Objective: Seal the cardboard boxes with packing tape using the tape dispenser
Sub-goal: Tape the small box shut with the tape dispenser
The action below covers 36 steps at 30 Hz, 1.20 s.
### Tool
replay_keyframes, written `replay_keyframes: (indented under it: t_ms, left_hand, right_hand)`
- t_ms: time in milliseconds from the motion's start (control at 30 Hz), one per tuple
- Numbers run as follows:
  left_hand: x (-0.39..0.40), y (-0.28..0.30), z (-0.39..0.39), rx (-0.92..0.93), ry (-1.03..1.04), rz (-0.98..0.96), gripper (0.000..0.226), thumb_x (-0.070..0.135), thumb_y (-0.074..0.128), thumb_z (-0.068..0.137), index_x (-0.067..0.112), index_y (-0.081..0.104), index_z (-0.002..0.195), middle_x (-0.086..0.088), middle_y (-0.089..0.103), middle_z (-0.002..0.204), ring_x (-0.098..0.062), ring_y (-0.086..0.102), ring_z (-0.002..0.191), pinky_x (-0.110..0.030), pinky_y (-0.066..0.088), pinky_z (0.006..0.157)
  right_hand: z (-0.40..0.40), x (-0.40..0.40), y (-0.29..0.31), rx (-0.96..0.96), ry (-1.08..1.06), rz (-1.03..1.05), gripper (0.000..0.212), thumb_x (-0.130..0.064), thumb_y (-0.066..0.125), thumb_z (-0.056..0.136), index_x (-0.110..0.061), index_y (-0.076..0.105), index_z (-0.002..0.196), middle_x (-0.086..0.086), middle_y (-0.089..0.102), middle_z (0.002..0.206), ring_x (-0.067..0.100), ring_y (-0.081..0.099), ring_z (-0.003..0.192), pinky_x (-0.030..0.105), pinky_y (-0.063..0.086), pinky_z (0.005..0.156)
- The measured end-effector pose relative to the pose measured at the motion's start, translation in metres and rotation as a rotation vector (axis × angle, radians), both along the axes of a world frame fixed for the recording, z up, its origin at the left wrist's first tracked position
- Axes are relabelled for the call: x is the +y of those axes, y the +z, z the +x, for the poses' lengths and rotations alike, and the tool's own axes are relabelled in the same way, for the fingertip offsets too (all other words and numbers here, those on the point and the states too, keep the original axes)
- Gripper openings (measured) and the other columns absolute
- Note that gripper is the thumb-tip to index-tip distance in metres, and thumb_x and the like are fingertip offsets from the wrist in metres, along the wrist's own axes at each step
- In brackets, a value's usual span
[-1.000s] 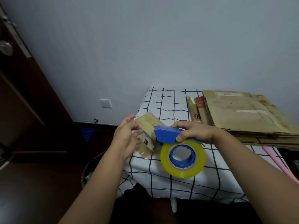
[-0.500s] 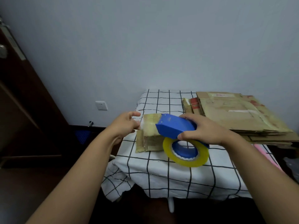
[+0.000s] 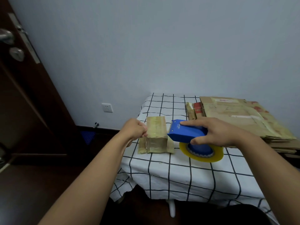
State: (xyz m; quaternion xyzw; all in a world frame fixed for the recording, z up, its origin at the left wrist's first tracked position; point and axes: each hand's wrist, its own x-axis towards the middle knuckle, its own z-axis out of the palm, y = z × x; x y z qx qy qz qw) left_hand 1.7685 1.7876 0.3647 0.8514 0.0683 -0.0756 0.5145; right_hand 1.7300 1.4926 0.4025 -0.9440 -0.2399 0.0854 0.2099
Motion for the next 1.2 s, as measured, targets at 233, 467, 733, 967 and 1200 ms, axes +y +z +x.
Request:
replay_keyframes:
  t_ms: [233, 467, 733, 967, 1200]
  left_hand:
    - [0.005, -0.012, -0.015, 0.065, 0.133, -0.27, 0.015, -0.003, 0.057, 0.09, 0.005, 0.063, 0.079, -0.008, 0.067, 0.065, -0.016, 0.064, 0.059, -0.02, 0.051, 0.05]
    - [0.004, -0.018, -0.017, 0.099, 0.139, -0.272, 0.016, -0.003, 0.058, 0.093, 0.002, 0.066, 0.08, -0.006, 0.067, 0.058, -0.009, 0.062, 0.049, -0.017, 0.051, 0.047]
    - [0.0, -0.03, -0.012, 0.122, 0.166, -0.296, 0.018, 0.005, 0.063, 0.093, 0.005, 0.065, 0.075, -0.005, 0.068, 0.059, -0.009, 0.064, 0.05, -0.018, 0.053, 0.049]
    - [0.001, -0.039, -0.01, 0.213, 0.197, -0.268, 0.013, 0.012, 0.065, 0.092, 0.001, 0.069, 0.087, -0.006, 0.07, 0.063, -0.009, 0.064, 0.052, -0.021, 0.054, 0.052]
    - [0.0, -0.038, -0.008, 0.305, 0.142, -0.286, 0.012, 0.016, 0.061, 0.094, 0.007, 0.067, 0.087, -0.001, 0.067, 0.061, -0.008, 0.058, 0.046, -0.021, 0.051, 0.047]
  right_hand:
    - [0.036, 0.006, 0.006, 0.125, 0.029, -0.043, 0.063, -0.041, 0.076, 0.082, -0.075, 0.04, 0.121, -0.015, 0.047, 0.122, 0.01, 0.051, 0.104, 0.026, 0.048, 0.085]
    - [0.047, 0.006, 0.001, 0.211, 0.029, -0.048, 0.064, -0.042, 0.077, 0.08, -0.081, 0.041, 0.114, -0.025, 0.043, 0.119, 0.011, 0.053, 0.102, 0.026, 0.05, 0.083]
    - [0.05, 0.005, -0.005, 0.252, 0.018, -0.08, 0.064, -0.043, 0.077, 0.081, -0.076, 0.041, 0.122, -0.023, 0.041, 0.118, 0.013, 0.053, 0.102, 0.031, 0.051, 0.087]
    - [0.051, 0.008, -0.013, 0.271, 0.015, -0.083, 0.067, -0.041, 0.076, 0.081, -0.075, 0.04, 0.125, -0.024, 0.042, 0.118, 0.012, 0.053, 0.101, 0.026, 0.05, 0.082]
    - [0.047, 0.008, -0.032, 0.324, 0.013, -0.03, 0.067, -0.033, 0.077, 0.083, -0.075, 0.039, 0.119, -0.023, 0.04, 0.117, 0.011, 0.051, 0.102, 0.026, 0.049, 0.084]
